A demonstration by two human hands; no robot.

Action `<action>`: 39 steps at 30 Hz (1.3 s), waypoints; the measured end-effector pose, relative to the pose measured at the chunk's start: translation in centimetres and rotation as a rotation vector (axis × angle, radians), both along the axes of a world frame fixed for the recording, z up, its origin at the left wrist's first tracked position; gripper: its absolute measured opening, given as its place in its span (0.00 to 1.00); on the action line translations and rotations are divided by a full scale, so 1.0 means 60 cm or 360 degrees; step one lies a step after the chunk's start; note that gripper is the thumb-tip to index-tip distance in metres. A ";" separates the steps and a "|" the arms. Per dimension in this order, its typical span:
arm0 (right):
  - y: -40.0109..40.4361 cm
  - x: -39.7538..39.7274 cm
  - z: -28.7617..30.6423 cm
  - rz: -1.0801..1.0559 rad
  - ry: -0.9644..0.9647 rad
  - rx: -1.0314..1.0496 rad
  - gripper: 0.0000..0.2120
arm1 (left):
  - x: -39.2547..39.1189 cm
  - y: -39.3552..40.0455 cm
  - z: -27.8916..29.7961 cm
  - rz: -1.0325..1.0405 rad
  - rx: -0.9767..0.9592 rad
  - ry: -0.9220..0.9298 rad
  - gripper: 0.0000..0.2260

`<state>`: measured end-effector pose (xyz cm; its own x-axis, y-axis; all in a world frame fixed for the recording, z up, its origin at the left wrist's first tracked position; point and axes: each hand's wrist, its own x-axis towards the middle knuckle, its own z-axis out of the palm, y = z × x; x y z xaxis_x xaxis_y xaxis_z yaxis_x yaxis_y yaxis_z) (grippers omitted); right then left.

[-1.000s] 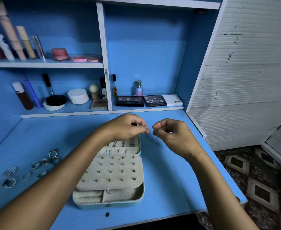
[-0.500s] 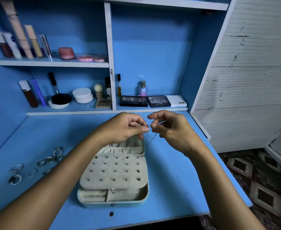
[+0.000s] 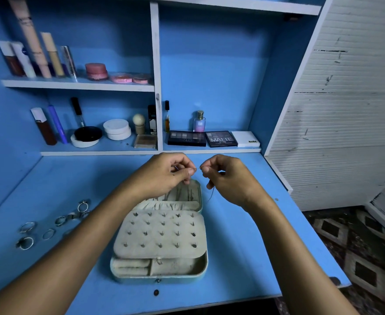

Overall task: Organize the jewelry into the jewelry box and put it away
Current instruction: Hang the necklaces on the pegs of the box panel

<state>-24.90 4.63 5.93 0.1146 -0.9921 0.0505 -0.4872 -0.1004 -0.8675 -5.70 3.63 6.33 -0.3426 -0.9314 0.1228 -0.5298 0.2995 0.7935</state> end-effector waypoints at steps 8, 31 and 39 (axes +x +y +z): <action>-0.023 0.018 -0.017 -0.0161 0.0175 0.0100 0.06 | -0.004 -0.009 -0.030 0.0247 -0.0074 -0.0178 0.05; -0.071 0.066 -0.062 -0.0544 0.0680 0.0276 0.07 | -0.008 -0.046 -0.073 0.0181 -0.0231 -0.1090 0.19; -0.077 0.066 -0.064 -0.0537 0.0663 0.0316 0.07 | -0.013 -0.049 -0.068 0.0120 -0.0169 -0.1092 0.16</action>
